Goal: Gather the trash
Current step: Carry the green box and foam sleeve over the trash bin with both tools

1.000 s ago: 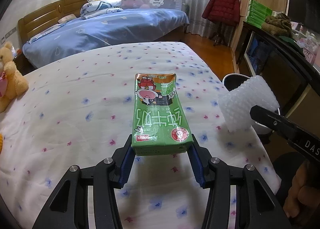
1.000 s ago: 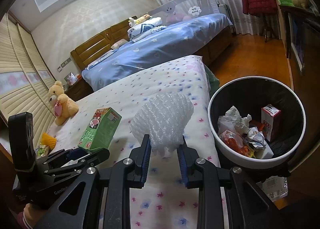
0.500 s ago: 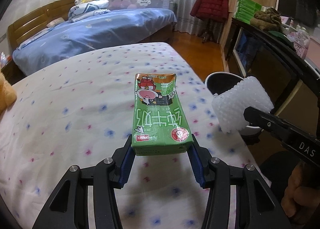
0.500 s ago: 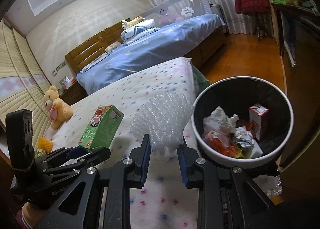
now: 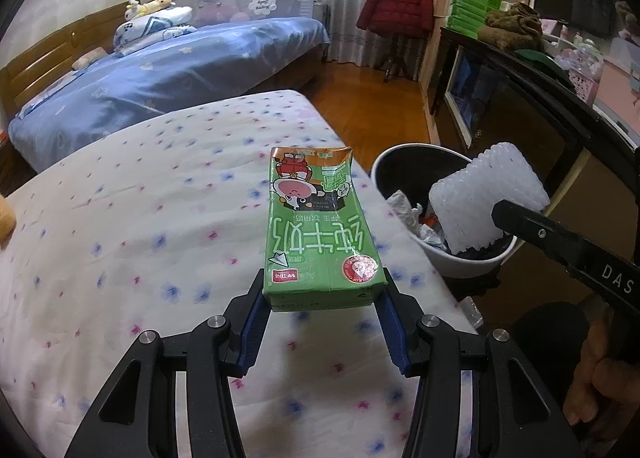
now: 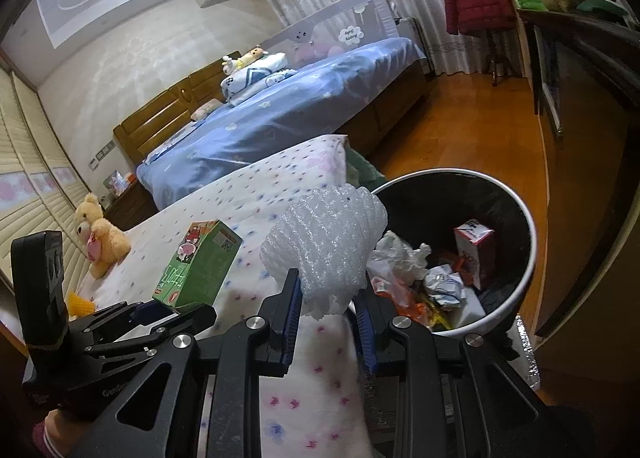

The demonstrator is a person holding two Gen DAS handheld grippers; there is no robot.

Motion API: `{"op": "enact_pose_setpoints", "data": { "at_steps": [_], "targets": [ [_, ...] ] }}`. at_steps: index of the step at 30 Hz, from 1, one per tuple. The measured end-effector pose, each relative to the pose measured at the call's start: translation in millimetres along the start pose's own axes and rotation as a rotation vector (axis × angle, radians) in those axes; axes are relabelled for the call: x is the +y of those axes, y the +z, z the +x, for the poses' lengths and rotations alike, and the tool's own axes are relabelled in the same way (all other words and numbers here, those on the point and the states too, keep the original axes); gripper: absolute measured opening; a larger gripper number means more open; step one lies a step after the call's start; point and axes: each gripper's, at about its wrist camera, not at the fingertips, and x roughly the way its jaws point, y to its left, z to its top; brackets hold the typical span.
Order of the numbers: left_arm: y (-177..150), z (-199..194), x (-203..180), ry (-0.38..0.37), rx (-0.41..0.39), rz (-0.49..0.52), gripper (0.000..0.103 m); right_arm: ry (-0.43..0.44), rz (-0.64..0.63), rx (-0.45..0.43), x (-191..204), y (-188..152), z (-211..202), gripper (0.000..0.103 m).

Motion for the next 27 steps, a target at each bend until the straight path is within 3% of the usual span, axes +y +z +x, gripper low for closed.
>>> {"op": "enact_pose_setpoints", "data": {
  "at_steps": [27],
  "targets": [
    [18.6, 18.6, -40.6, -0.032, 0.009, 0.068, 0.049, -0.084, 0.034, 0.004, -41.3, 10.2, -7.5, 0.026]
  ]
}}
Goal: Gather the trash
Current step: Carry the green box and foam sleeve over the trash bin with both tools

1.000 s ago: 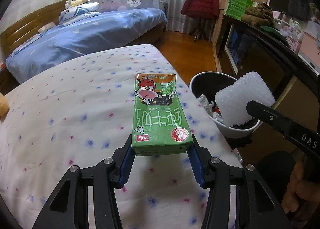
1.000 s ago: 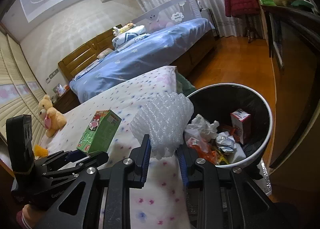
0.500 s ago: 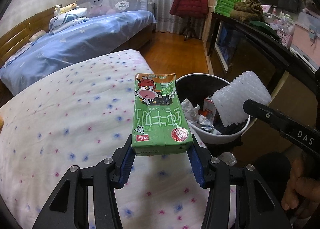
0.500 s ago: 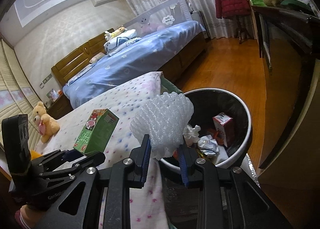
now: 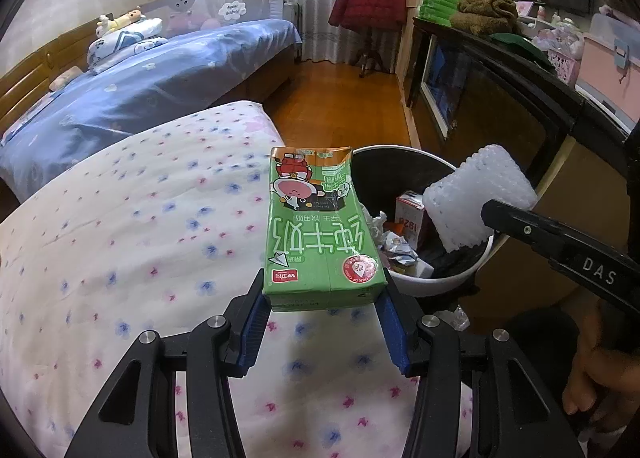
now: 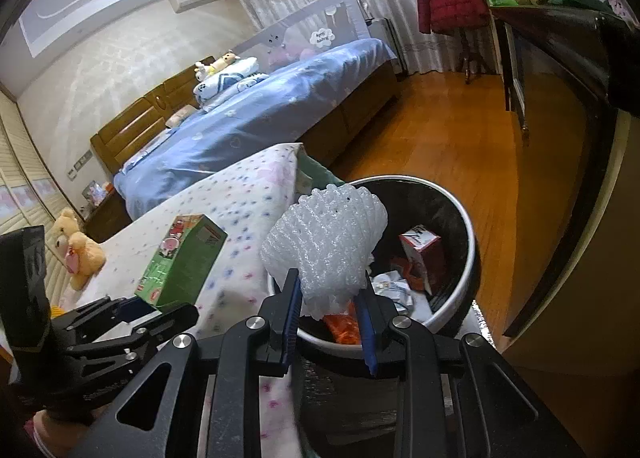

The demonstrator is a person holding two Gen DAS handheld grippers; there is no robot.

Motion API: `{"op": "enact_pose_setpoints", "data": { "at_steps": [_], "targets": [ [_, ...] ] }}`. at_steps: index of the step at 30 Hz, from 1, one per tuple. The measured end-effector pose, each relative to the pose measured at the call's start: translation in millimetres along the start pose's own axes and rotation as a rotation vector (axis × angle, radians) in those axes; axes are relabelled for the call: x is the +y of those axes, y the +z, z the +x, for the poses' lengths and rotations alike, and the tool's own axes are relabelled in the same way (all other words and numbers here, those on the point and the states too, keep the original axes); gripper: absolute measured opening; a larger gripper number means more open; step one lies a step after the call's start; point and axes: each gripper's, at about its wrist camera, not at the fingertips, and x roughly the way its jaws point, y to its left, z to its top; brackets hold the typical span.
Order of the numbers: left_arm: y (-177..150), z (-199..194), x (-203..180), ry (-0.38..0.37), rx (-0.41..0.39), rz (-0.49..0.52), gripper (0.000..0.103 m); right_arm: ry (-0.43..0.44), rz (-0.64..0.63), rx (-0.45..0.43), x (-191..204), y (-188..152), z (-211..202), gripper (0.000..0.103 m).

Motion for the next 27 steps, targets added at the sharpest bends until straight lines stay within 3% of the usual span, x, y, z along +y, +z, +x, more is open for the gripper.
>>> {"op": "enact_pose_setpoints", "data": {
  "at_steps": [27],
  "targets": [
    [19.2, 23.5, -24.8, -0.013, 0.012, 0.048, 0.049, -0.056, 0.024, 0.010, -27.1, 6.4, 4.4, 0.026]
  ]
}}
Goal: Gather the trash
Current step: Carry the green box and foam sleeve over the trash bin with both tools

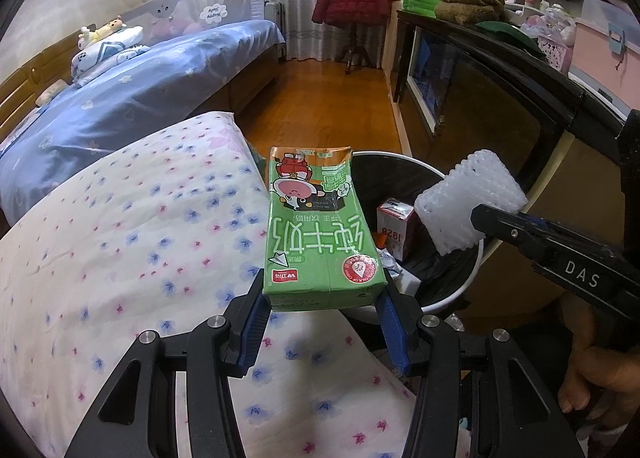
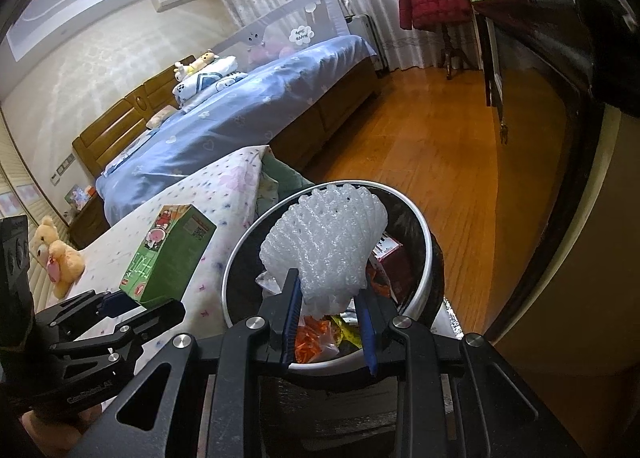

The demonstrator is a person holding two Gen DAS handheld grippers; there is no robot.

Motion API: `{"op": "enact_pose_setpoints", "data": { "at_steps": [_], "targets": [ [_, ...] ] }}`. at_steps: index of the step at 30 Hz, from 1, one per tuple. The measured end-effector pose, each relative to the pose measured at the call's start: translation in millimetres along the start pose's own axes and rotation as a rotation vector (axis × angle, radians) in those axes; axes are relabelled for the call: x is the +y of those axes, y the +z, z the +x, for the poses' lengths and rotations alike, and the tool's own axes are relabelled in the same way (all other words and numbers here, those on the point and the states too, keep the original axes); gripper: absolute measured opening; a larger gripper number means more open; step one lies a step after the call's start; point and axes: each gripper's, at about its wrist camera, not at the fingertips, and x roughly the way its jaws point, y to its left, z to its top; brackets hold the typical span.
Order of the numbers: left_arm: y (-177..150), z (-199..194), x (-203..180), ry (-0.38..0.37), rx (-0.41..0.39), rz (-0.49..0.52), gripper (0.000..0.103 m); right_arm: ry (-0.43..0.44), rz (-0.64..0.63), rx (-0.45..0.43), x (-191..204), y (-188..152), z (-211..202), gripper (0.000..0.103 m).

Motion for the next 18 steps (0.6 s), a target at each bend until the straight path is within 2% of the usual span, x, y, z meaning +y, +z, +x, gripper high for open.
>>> {"op": "enact_pose_setpoints", "data": {
  "at_steps": [18],
  "targets": [
    [5.2, 6.7, -6.4, 0.003, 0.003, 0.016, 0.049, -0.005, -0.002, 0.001, -4.7, 4.9, 3.2, 0.026]
  ]
}}
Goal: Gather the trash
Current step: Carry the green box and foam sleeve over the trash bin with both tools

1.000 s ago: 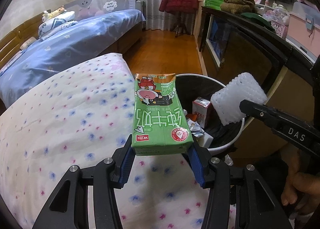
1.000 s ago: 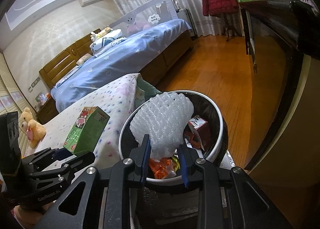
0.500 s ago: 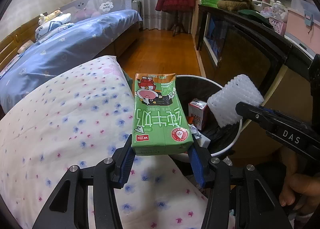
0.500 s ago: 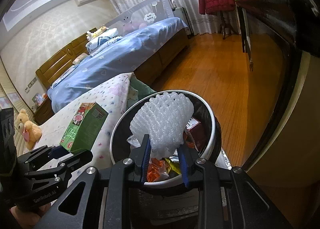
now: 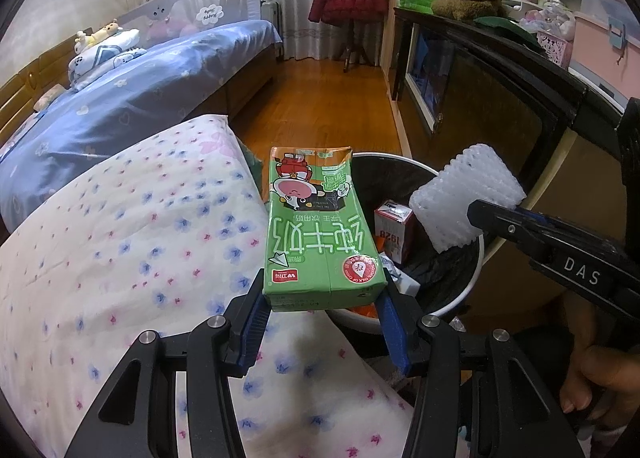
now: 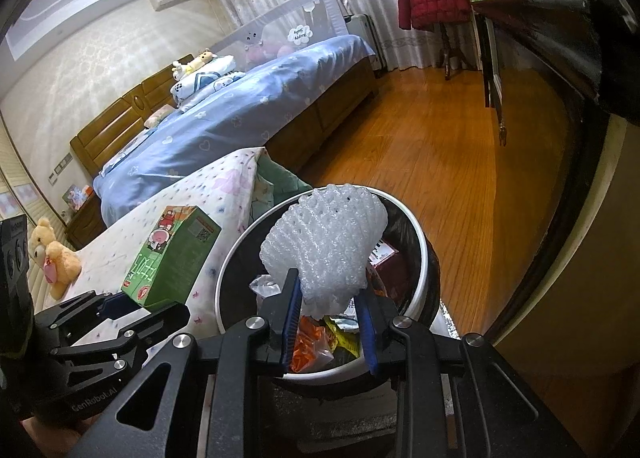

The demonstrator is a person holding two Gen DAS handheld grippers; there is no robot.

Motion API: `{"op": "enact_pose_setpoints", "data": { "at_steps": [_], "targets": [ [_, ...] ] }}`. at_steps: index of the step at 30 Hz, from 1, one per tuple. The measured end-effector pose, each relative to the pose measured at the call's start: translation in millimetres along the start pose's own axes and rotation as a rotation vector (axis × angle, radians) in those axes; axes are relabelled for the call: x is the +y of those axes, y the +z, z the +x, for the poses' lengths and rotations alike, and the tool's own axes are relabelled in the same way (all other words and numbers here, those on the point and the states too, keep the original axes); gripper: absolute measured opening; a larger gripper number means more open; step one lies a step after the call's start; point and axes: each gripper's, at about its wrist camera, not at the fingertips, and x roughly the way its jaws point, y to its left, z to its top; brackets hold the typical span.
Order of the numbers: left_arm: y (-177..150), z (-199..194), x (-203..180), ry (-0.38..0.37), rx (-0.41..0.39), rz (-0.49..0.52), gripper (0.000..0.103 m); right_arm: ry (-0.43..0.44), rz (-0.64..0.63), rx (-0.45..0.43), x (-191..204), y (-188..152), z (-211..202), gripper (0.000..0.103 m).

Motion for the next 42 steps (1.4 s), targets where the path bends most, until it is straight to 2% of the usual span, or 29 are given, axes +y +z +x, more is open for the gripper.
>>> {"op": "enact_pose_setpoints", "data": {
  "at_steps": [42],
  "targets": [
    [15.6, 32.2, -10.5, -0.012, 0.058, 0.015, 0.049, -0.030, 0.006, 0.034, -13.1, 14.0, 15.2, 0.027]
  ]
}}
